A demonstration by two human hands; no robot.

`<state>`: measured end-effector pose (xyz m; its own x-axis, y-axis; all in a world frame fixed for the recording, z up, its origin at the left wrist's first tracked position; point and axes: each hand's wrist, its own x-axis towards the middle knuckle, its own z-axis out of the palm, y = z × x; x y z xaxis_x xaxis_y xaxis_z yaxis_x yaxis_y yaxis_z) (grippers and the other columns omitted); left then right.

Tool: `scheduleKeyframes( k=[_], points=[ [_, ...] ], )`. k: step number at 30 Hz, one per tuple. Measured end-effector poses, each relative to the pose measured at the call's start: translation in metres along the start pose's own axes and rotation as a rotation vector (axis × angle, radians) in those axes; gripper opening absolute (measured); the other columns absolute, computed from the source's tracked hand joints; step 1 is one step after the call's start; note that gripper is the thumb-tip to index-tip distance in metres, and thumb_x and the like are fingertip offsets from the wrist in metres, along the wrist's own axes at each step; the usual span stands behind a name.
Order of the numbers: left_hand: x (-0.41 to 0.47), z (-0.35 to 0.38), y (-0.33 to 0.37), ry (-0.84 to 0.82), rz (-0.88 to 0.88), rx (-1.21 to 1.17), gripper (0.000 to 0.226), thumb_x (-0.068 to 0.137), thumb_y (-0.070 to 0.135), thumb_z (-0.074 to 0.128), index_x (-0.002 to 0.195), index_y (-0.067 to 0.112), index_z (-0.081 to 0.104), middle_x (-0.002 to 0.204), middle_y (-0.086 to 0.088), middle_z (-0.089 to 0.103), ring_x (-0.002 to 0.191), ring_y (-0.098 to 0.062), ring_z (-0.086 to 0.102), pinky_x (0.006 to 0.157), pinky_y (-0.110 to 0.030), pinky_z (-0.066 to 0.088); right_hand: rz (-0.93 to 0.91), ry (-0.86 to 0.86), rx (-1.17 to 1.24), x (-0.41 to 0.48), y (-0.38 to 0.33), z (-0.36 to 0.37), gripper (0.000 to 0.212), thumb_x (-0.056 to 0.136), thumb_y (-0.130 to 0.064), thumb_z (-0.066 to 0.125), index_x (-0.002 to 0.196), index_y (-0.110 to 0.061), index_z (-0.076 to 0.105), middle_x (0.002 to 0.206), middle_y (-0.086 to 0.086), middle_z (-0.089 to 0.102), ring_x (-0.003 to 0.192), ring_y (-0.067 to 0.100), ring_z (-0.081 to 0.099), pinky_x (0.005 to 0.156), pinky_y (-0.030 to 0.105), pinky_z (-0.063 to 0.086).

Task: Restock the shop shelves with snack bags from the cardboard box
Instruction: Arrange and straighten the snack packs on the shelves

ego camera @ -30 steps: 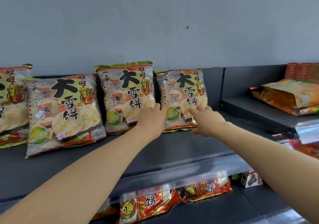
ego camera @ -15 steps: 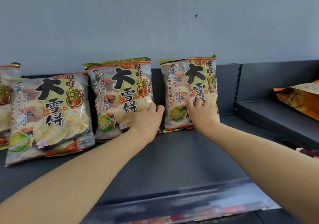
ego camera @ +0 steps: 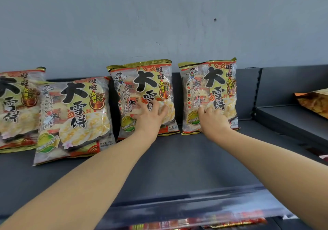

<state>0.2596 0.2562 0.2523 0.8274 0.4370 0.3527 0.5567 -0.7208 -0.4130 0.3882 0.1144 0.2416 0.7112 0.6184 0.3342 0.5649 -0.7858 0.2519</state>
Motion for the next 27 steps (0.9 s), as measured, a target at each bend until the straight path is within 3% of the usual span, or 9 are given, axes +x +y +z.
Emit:
scheduleKeyframes(
  k=[7,11,14,19,22,24,27],
  points=[
    [-0.011,0.002,-0.004,0.084,0.07,0.03,0.095,0.081,0.006,0.065,0.149,0.022,0.0,0.149,-0.018,0.007,0.131,-0.052,0.022,0.082,-0.05,0.054,-0.042,0.034,0.008,-0.024,-0.011,-0.018,0.04,0.091,-0.012,0.053,0.128,-0.006,0.038,0.125,0.015,0.051,0.114,0.035,0.051,0.078,0.039,0.05],
    [-0.03,-0.004,-0.02,0.159,0.042,-0.025,0.082,0.085,0.007,0.061,0.148,0.014,0.008,0.144,-0.018,0.021,0.125,-0.045,0.036,0.08,-0.042,0.053,-0.161,0.105,0.045,-0.034,-0.048,-0.042,0.038,0.093,-0.015,0.054,0.128,-0.008,0.041,0.127,0.013,0.048,0.117,0.033,0.048,0.083,0.039,0.047],
    [-0.053,-0.005,-0.058,0.154,-0.017,-0.001,0.086,0.088,0.023,0.064,0.149,0.013,0.004,0.148,-0.018,0.018,0.123,-0.04,0.04,0.081,-0.041,0.05,-0.307,0.167,0.099,-0.04,-0.086,-0.063,0.039,0.094,-0.022,0.053,0.129,-0.008,0.04,0.126,0.012,0.048,0.116,0.032,0.048,0.084,0.039,0.046],
    [-0.102,0.013,-0.148,0.061,-0.137,0.086,0.088,0.083,0.015,0.065,0.149,0.014,0.006,0.147,-0.017,0.019,0.125,-0.041,0.038,0.093,-0.047,0.044,-0.461,0.185,0.183,-0.049,-0.166,-0.097,0.055,0.09,-0.036,0.058,0.134,-0.012,0.036,0.133,0.01,0.042,0.123,0.032,0.043,0.085,0.042,0.048],
    [-0.119,0.032,-0.192,-0.001,-0.181,0.087,0.092,0.082,0.025,0.069,0.149,0.017,0.005,0.149,-0.016,0.013,0.121,-0.04,0.042,0.083,-0.042,0.049,-0.543,0.161,0.213,-0.056,-0.207,-0.114,0.064,0.087,-0.041,0.063,0.136,-0.013,0.033,0.131,0.011,0.039,0.12,0.031,0.045,0.082,0.039,0.046],
    [-0.123,0.045,-0.207,-0.046,-0.163,0.068,0.091,0.086,0.027,0.065,0.15,0.019,0.001,0.151,-0.015,0.008,0.119,-0.038,0.043,0.076,-0.038,0.049,-0.61,0.112,0.207,-0.057,-0.229,-0.119,0.058,0.088,-0.035,0.062,0.134,-0.013,0.034,0.128,0.012,0.04,0.114,0.031,0.049,0.074,0.038,0.046],
    [-0.117,0.06,-0.219,-0.046,-0.136,0.002,0.089,0.086,0.027,0.066,0.149,0.02,0.004,0.145,-0.013,0.015,0.117,-0.037,0.045,0.076,-0.038,0.051,-0.64,-0.03,0.133,-0.053,-0.251,-0.116,0.044,0.093,-0.03,0.056,0.129,-0.013,0.039,0.124,0.011,0.047,0.108,0.033,0.056,0.072,0.039,0.048]
  ],
)
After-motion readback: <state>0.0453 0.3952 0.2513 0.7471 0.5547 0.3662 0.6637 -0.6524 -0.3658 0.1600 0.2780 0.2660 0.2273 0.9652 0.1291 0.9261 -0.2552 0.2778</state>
